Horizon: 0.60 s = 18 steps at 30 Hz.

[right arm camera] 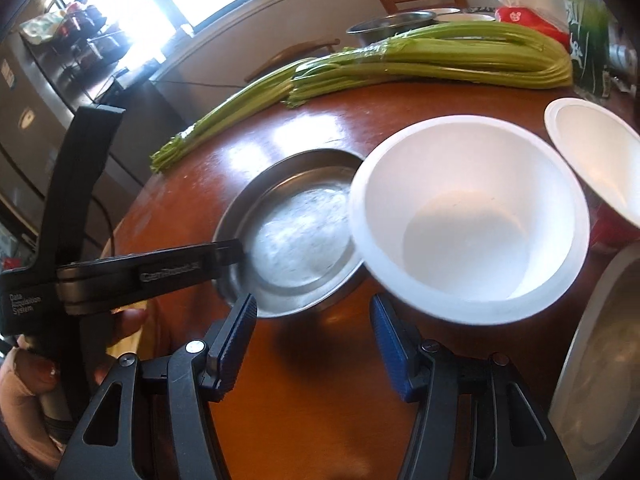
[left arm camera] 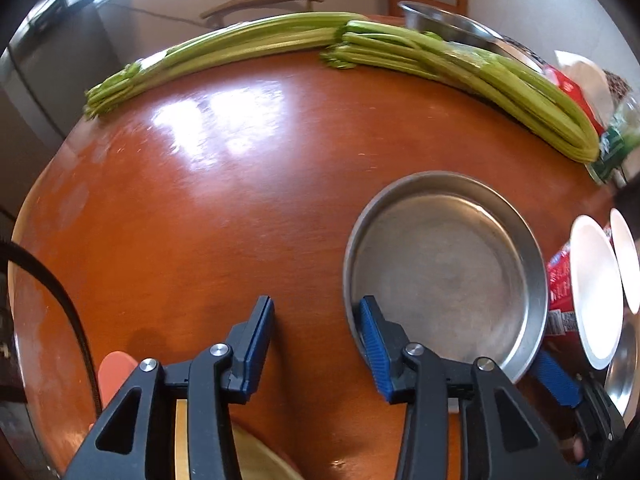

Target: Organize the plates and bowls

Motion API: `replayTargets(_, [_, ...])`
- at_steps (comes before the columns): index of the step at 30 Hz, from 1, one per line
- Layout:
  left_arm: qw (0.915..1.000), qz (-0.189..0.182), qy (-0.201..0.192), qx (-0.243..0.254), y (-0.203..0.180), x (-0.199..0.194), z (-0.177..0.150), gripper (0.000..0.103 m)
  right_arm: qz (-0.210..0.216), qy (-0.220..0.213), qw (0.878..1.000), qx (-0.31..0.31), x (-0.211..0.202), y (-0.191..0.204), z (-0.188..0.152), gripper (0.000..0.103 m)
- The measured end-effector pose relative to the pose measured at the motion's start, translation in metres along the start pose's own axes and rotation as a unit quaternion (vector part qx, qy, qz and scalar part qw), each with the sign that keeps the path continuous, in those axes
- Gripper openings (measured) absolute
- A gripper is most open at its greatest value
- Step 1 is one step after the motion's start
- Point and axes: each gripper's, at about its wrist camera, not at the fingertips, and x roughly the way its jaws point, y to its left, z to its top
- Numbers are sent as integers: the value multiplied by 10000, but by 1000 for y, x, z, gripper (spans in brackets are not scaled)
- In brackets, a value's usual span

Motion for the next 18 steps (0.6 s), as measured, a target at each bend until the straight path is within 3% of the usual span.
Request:
replayTargets(8, [9989,80,39,-453,31,1,2,45,-131,-15,9997,-215,4,3,5,61])
replayTargets(10, [9993,70,32,-358,28,1,1,45,-118,-12,9990,-419,7,9,5,61])
replayTargets(13, [9995,-228,11,-200,21,0,1,45,59,31,9981,-613,12,18,3,60])
replayTargets(16, [9984,-563,17,17,9,-2,-1,39,192,32,9967,-792,13,26,0,47])
replayTargets(18, [9990,-422,-16,126,3,-2,-2,39,91,-53,9955,-946,10,31,-3,47])
